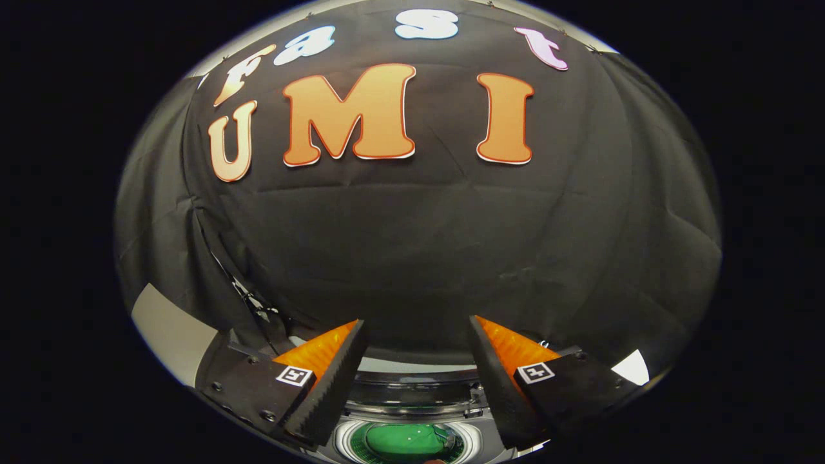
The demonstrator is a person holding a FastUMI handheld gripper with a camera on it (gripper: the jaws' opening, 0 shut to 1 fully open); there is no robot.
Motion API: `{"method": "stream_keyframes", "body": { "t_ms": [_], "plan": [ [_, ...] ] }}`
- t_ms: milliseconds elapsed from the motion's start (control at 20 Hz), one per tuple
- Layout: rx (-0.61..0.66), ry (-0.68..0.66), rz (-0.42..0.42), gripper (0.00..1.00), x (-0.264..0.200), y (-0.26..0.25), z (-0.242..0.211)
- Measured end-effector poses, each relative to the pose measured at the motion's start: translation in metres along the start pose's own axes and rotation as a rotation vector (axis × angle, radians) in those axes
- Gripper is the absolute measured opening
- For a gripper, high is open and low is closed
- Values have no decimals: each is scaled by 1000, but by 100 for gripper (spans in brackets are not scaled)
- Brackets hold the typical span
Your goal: Put the clothes into the washing machine and then close the washing machine lid.
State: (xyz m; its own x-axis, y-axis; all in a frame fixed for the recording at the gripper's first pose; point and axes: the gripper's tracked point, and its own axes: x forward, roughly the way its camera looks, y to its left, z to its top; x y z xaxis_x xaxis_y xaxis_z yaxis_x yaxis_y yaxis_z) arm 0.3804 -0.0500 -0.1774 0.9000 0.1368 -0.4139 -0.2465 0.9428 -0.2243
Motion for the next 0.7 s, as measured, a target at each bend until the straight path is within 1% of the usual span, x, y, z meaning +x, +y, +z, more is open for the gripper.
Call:
{"method": "stream_keyframes", "body": {
  "t_ms": [150,300,400,450,700],
  "plan": [
    [-10,27,1,100,18,1,-11],
    [-5,66,14,99,23,0,-27],
    [45,49,21,97,19,3,-28],
    [39,27,28,97,17,4,-26],
    [34,45,40,97,-2,0,-39]
  ]
}}
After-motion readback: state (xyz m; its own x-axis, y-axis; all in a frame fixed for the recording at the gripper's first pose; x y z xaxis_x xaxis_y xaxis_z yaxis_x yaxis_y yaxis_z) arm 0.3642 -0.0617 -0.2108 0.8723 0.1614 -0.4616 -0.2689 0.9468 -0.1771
